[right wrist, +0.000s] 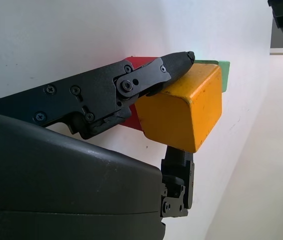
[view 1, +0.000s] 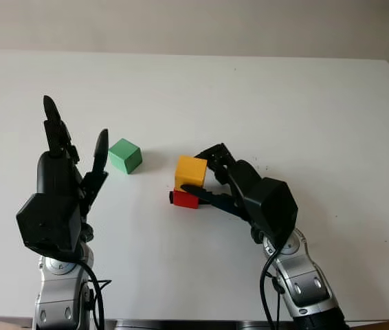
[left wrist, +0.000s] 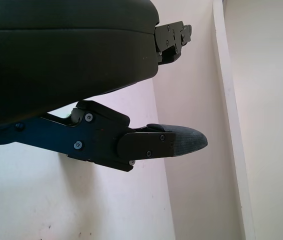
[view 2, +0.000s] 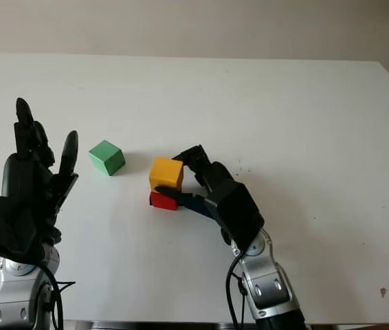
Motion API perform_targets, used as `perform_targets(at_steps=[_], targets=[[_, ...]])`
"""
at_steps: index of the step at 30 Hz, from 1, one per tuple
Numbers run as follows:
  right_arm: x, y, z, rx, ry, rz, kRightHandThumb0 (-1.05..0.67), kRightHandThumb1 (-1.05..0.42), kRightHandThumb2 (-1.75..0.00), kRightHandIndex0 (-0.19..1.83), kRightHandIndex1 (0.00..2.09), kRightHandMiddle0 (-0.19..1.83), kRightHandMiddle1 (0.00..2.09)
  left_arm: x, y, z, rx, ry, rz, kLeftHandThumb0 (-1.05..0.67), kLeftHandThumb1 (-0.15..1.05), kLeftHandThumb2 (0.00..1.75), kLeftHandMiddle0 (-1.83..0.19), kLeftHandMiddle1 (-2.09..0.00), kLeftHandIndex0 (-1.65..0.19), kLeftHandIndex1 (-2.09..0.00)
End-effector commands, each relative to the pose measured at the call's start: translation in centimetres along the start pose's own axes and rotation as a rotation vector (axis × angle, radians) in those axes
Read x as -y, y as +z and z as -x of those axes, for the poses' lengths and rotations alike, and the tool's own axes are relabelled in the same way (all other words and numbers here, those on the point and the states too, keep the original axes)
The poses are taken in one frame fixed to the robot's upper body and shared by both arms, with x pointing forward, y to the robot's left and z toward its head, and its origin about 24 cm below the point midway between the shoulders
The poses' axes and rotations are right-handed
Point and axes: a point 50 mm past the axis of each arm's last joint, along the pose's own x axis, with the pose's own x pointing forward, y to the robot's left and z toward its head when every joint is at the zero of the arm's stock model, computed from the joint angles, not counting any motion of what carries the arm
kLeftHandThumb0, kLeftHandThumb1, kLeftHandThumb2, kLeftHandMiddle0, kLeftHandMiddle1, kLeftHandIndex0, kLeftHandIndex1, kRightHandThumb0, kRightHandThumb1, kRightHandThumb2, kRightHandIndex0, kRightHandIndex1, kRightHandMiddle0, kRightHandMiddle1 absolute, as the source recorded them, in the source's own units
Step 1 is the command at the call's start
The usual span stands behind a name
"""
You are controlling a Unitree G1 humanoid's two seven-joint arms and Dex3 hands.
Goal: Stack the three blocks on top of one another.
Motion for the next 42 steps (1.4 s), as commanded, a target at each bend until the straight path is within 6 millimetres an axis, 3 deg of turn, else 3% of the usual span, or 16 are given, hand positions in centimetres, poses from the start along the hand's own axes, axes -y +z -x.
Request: perform_targets(at_steps=[1,3,4,8,10,12,27,34,39,42], targets=[[0.0,-0.2,0.2,-0.005,0.007,0.006,-0.52,-1.05,-0.06,0.17,0.05,0.00,1.82,0.0,0.1,0.2,0.005,0.004,0.003,-0.58,1.05,0.39,0.18,-0.05,0.19,-0.03],[0.1,-0.3,0.2,-0.013,0.022,0.020,-0.55,-1.04,-0.06,0.13,0.04,-0.09,1.56,0.0,0.1,0.2,0.004,0.004,0.008,-0.57,1.05,0.39,0.18,-0.05,0.19,-0.03],[0.1,-0.3,0.2,-0.015,0.027,0.027,-0.58,-1.03,-0.05,0.09,0.04,-0.13,1.33,0.0,0.1,0.2,0.003,0.005,0.009,-0.57,1.05,0.39,0.18,-0.05,0.19,-0.03],[0.1,-0.4,0.3,-0.022,0.048,0.043,-0.64,-1.00,-0.05,-0.05,0.04,-0.11,0.73,0.0,0.1,0.2,0.003,0.004,0.004,-0.58,1.05,0.39,0.19,-0.05,0.19,-0.03],[0.1,-0.4,0.3,-0.026,0.056,0.057,-0.66,-0.99,-0.05,-0.10,0.04,-0.08,0.49,0.0,0.0,0.2,0.005,0.005,0.003,-0.58,1.05,0.39,0.18,-0.05,0.19,-0.03],[0.1,-0.3,0.4,-0.023,0.061,0.062,-0.67,-0.98,-0.05,-0.13,0.04,-0.07,0.38,0.0,0.0,0.2,0.003,0.008,0.004,-0.58,1.05,0.39,0.18,-0.06,0.19,-0.03],[1.0,-0.1,1.1,0.050,0.215,0.106,-0.83,-1.02,-0.06,-0.19,0.00,-0.19,0.00,0.0,-0.1,0.3,0.002,0.006,0.000,-0.58,1.05,0.40,0.18,-0.05,0.19,-0.02],[4.7,2.5,1.5,0.217,0.190,0.084,-0.82,-0.97,-0.04,-0.19,0.00,-0.19,0.00,-0.4,-0.1,0.3,-0.001,0.012,0.007,-0.58,1.05,0.39,0.18,-0.05,0.19,-0.03],[8.2,3.8,1.9,0.356,0.119,-0.001,-0.91,-1.03,-0.07,-0.19,0.00,-0.19,0.00,-0.5,0.0,0.3,-0.001,0.009,0.000,-0.57,1.05,0.38,0.18,-0.05,0.19,-0.03],[9.3,3.8,1.6,0.383,0.075,-0.051,-0.92,-1.05,-0.20,-0.19,0.00,-0.19,0.00,-0.7,0.0,0.2,-0.006,0.010,-0.022,-0.58,1.05,0.39,0.17,-0.06,0.18,-0.04]])
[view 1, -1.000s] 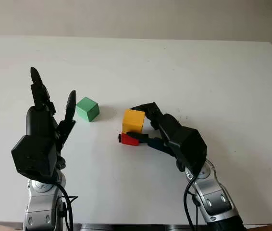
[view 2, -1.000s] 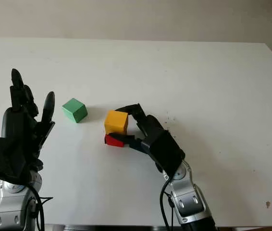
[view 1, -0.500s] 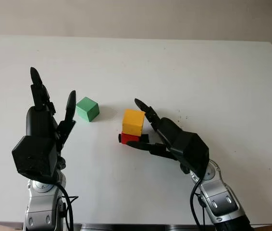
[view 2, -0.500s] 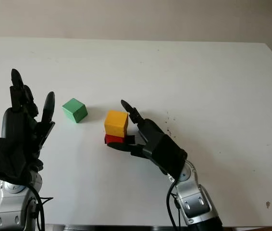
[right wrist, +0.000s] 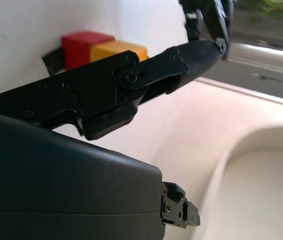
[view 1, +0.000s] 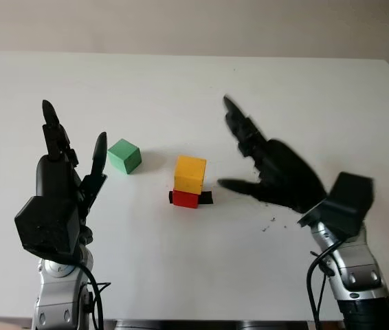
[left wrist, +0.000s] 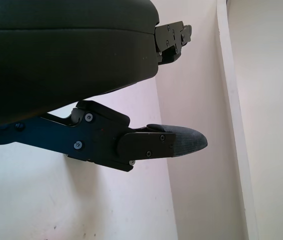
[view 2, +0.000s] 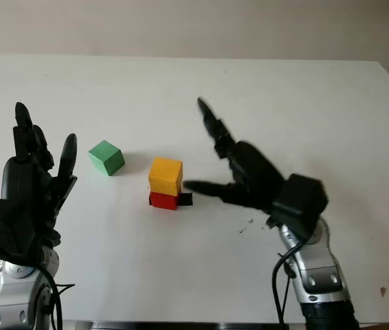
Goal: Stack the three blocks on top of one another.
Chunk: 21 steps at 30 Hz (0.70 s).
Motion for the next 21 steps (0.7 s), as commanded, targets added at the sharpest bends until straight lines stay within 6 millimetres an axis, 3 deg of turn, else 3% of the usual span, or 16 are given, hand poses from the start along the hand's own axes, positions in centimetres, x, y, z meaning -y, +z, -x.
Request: perform_targets(at_steps=[1,3,5,15,21], targets=[[0.6,0.0,-0.2,0.020,-0.035,0.003,-0.93,-1.05,-0.28,-0.19,0.00,-0.19,0.00,-0.4,0.4,0.0,0.016,0.002,-0.019,-0.58,1.05,0.39,0.17,-0.06,0.18,-0.04],[1.0,-0.2,-0.3,0.003,-0.069,0.017,-0.92,-1.05,-0.47,-0.19,0.00,-0.19,0.00,-0.5,0.5,-0.1,0.016,-0.005,-0.020,-0.57,1.05,0.38,0.17,-0.06,0.18,-0.04],[1.3,-0.6,-0.3,-0.027,-0.096,-0.002,-0.91,-1.05,-0.53,-0.19,0.00,-0.19,0.00,-0.7,0.5,-0.2,0.022,-0.010,-0.039,-0.57,1.05,0.38,0.18,-0.05,0.18,-0.04],[0.2,-3.1,-1.6,-0.136,-0.211,-0.135,-0.81,-1.05,-0.62,-0.19,0.00,-0.19,0.00,-2.3,1.5,-1.4,0.062,-0.048,-0.210,-0.64,1.05,0.39,0.11,-0.07,0.12,-0.07],[-1.7,-3.9,-2.3,-0.198,-0.251,-0.167,-0.78,-1.05,-0.62,-0.19,0.00,-0.19,0.00,-4.0,3.6,-3.2,0.138,-0.138,-0.329,-0.62,1.05,0.34,0.04,-0.09,0.07,-0.09]])
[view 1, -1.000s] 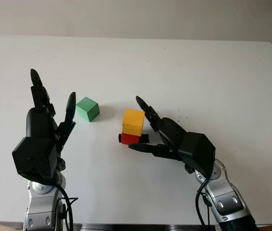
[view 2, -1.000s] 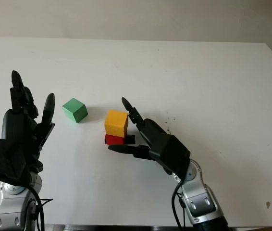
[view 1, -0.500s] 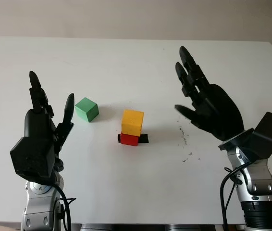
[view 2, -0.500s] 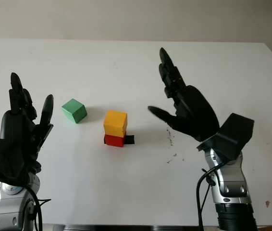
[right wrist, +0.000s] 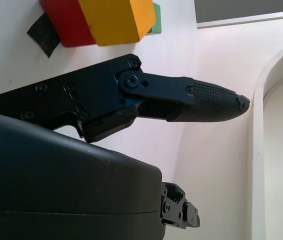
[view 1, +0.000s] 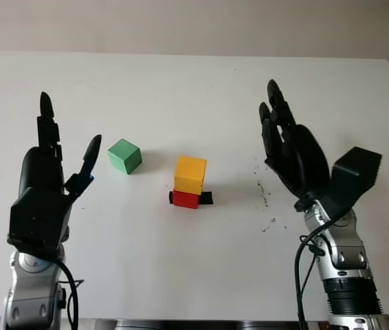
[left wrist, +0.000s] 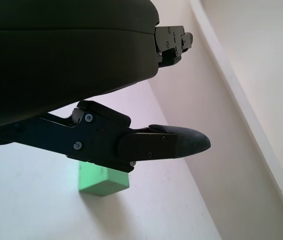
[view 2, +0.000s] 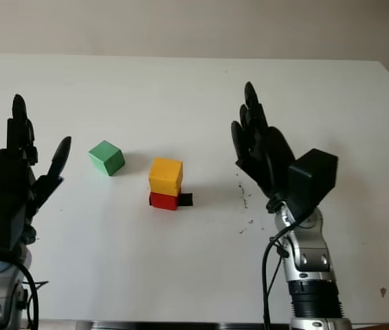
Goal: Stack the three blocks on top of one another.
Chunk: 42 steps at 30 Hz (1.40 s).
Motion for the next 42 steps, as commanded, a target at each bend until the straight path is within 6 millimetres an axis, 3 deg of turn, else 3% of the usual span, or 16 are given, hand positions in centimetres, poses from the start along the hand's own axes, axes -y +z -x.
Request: perform_targets(at_steps=[1,6,8,12,14,19,23,27,42], targets=[[-0.5,0.2,-0.4,0.001,-0.008,-0.013,-0.77,-1.05,-0.63,-0.19,0.00,-0.19,0.00,-1.2,1.0,-0.9,0.055,-0.018,-0.041,-0.61,1.05,0.31,0.02,-0.10,0.04,-0.11],[-1.2,0.1,-0.4,-0.016,-0.032,-0.062,-0.76,-1.05,-0.63,-0.19,0.00,-0.19,0.00,-3.4,2.7,-2.8,0.143,-0.094,-0.107,-0.56,1.05,0.18,-0.17,-0.15,-0.13,-0.19],[-1.3,0.0,-0.4,-0.017,-0.036,-0.071,-0.76,-1.05,-0.64,-0.19,0.00,-0.19,0.00,-4.3,3.4,-3.7,0.146,-0.139,-0.158,-0.50,1.04,0.12,-0.34,-0.20,-0.26,-0.26],[-1.1,0.0,-0.3,-0.016,-0.045,-0.076,-0.77,-1.05,-0.63,-0.19,0.00,-0.19,0.00,-5.6,6.0,-5.5,0.185,-0.248,-0.412,-0.44,0.94,0.05,-0.57,-0.18,-0.51,-0.38],[-0.9,0.0,-0.3,-0.015,-0.063,-0.082,-0.78,-1.05,-0.61,-0.19,0.00,-0.19,0.00,-6.0,7.9,-6.6,0.192,-0.381,-0.618,-0.45,0.85,0.03,-0.47,-0.09,-0.50,-0.35],[-0.4,0.0,0.0,-0.017,-0.085,-0.085,-0.78,-1.05,-0.59,-0.19,0.00,-0.19,0.00,-5.8,10.0,-7.9,0.231,-0.518,-0.941,-0.58,0.71,0.04,-0.35,-0.04,-0.57,-0.15],[0.1,0.1,0.1,-0.021,-0.099,-0.081,-0.77,-1.05,-0.59,-0.19,0.00,-0.19,0.00,-4.3,9.8,-8.8,0.285,-0.579,-1.175,-0.59,0.72,0.06,-0.25,-0.02,-0.50,-0.06],[0.4,0.1,0.2,-0.009,-0.101,-0.081,-0.77,-1.05,-0.58,-0.19,0.00,-0.19,0.00,-2.6,8.6,-9.6,0.363,-0.597,-1.290,-0.60,0.72,0.05,-0.20,-0.02,-0.48,-0.05],[0.3,-0.2,0.3,-0.030,-0.093,-0.073,-0.77,-1.05,-0.57,-0.19,0.00,-0.19,0.00,1.2,5.0,-10.1,0.461,-0.650,-1.331,-0.61,0.79,0.06,-0.08,-0.05,-0.35,-0.04]])
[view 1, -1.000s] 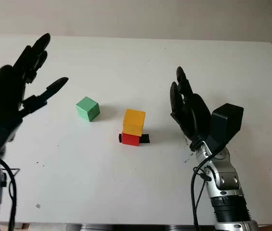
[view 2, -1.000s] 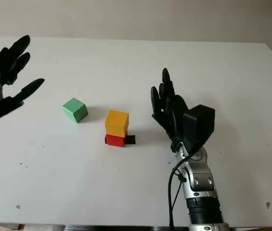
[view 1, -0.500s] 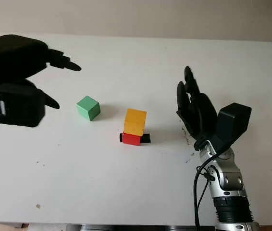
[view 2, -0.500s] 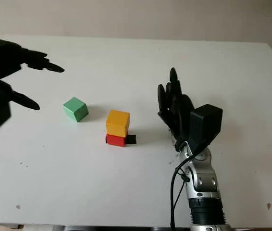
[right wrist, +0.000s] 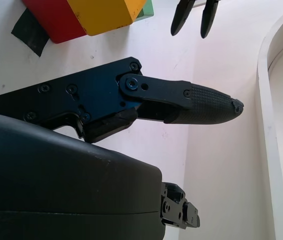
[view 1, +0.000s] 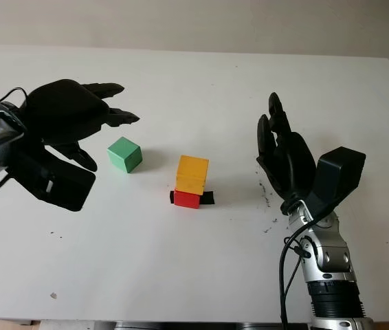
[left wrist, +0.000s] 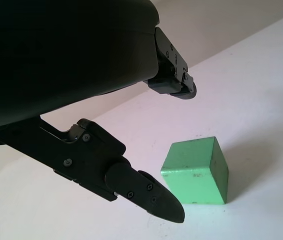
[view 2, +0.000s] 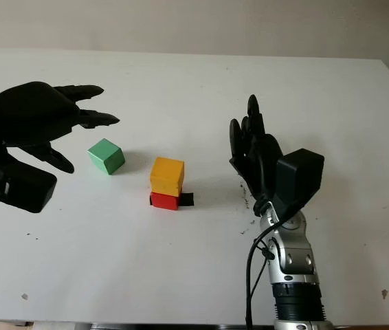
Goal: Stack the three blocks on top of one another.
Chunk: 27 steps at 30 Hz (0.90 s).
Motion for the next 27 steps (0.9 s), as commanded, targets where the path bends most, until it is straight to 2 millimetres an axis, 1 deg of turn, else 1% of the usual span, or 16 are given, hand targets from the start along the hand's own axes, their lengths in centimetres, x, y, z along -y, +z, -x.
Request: perform_targets(at_steps=[1,4,6,11,15,17,21,27], targets=[[0.2,0.1,0.2,0.004,-0.001,0.012,-0.77,-1.05,-0.57,-0.19,0.00,-0.19,0.00,-0.5,0.0,-0.6,0.004,0.015,-0.019,-0.61,0.79,0.06,-0.08,-0.05,-0.35,-0.05],[0.2,0.1,0.3,0.005,-0.001,0.014,-0.75,-1.05,-0.58,-0.19,0.00,-0.19,0.00,-0.1,-0.1,-1.1,0.000,-0.008,-0.020,-0.62,0.80,0.06,-0.07,-0.05,-0.37,-0.06],[0.2,0.1,0.3,0.004,-0.002,0.015,-0.75,-1.05,-0.58,-0.19,0.00,-0.19,0.00,0.2,-0.2,-1.5,-0.007,-0.044,0.013,-0.63,0.81,0.06,-0.05,-0.04,-0.36,-0.05],[0.3,0.0,0.4,0.007,-0.002,0.022,-0.75,-1.05,-0.58,-0.19,0.00,-0.19,0.00,0.5,0.0,-1.8,-0.002,-0.077,0.046,-0.70,0.84,0.07,-0.04,-0.05,-0.36,-0.06],[0.3,0.0,0.4,0.003,-0.001,0.019,-0.76,-1.05,-0.57,-0.19,0.00,-0.19,0.00,1.1,0.1,-2.2,-0.005,-0.102,0.082,-0.71,0.87,0.07,-0.02,-0.05,-0.37,-0.06],[0.2,0.0,0.4,0.005,0.000,0.020,-0.76,-1.05,-0.56,-0.19,0.00,-0.19,0.00,1.3,0.1,-2.3,-0.005,-0.099,0.091,-0.66,0.86,0.06,-0.03,-0.05,-0.41,-0.07],[0.2,0.0,0.4,0.005,0.004,0.035,-0.76,-1.05,-0.57,-0.19,0.00,-0.19,0.00,1.6,0.2,-2.7,-0.005,-0.092,0.135,-0.64,0.85,0.05,-0.04,-0.06,-0.46,-0.09],[0.2,-0.1,0.5,0.006,0.005,0.046,-0.74,-1.05,-0.58,-0.19,0.00,-0.19,0.00,1.7,0.4,-3.0,0.012,-0.082,0.152,-0.67,0.86,0.06,-0.07,-0.06,-0.53,-0.11]])
